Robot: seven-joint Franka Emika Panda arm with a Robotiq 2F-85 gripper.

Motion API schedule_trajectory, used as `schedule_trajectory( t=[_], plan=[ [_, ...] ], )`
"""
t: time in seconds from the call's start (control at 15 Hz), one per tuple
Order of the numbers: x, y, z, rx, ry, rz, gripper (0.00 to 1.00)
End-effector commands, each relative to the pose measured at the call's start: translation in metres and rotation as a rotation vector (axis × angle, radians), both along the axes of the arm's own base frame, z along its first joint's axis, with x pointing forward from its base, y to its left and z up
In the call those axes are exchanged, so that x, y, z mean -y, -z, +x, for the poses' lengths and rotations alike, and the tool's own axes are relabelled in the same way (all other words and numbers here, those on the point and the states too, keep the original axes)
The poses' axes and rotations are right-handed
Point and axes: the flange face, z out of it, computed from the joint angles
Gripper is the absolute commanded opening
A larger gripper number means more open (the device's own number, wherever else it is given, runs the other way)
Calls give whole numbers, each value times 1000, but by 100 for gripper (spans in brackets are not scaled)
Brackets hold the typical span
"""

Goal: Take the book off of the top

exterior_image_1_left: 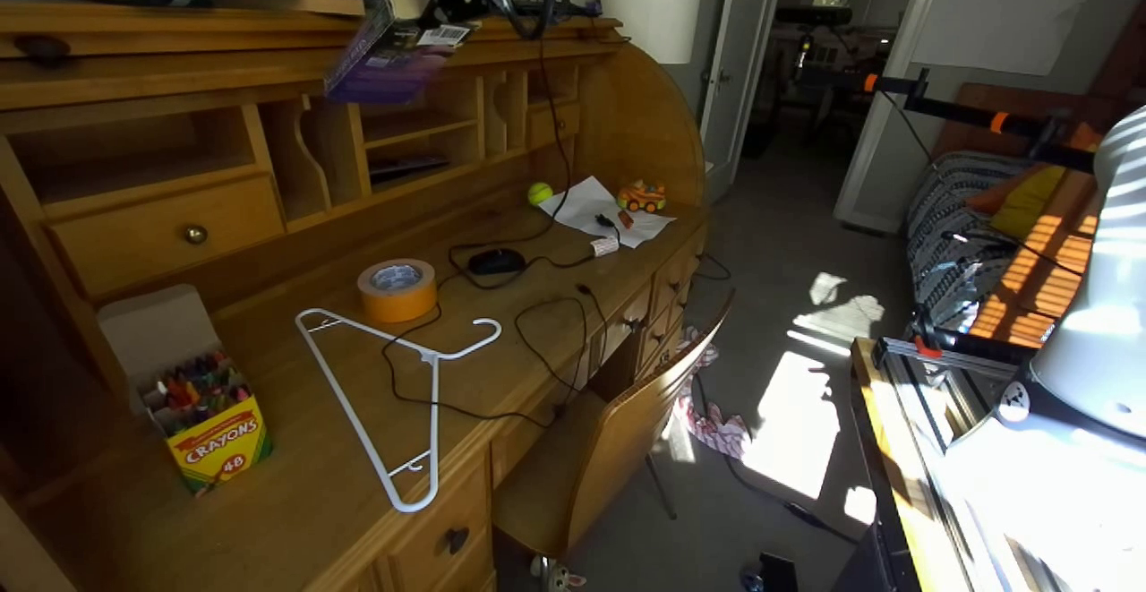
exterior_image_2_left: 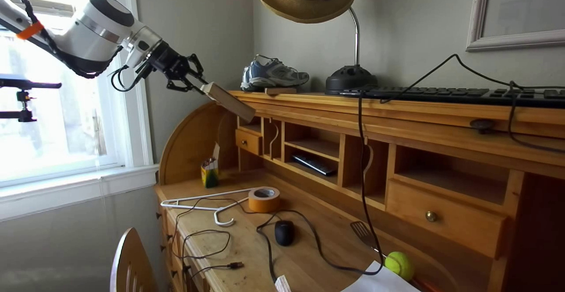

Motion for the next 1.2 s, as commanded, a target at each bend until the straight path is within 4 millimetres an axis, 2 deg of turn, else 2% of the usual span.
schedule_trajectory(
  t=[0.0, 0.07, 0.13, 0.2, 0.27, 0.33, 0.4, 0.47, 0.53, 0.6, 0.67, 0.73, 0.8, 0.87, 0.93, 1.0, 1.07, 1.13],
  plan=[
    [12, 20, -8, 58, -8, 20, 7],
    [29, -7, -6, 55, -11, 10, 7],
    [32, -1, -9, 52, -28, 10, 7],
    [23, 27, -16, 60, -39, 17, 7],
    [36, 4, -16, 61, -55, 6, 7],
    [36, 11, -19, 55, -78, 4, 7],
    [28, 39, -25, 57, -92, 15, 7],
    [37, 20, -25, 56, -110, -2, 7],
    [36, 26, -29, 47, -128, -5, 7],
    [31, 47, -32, 51, -141, 4, 7],
    [38, 28, -31, 56, -152, -8, 7],
    [39, 33, -32, 50, -168, -11, 7],
    [34, 52, -36, 50, -173, -8, 7],
    [41, 35, -35, 54, -183, -18, 7],
    [41, 37, -36, 50, -191, -20, 7],
    [38, 52, -38, 55, -196, -15, 7],
    [42, 39, -38, 51, -202, -30, 7],
    [42, 43, -38, 42, -207, -35, 7]
  ],
)
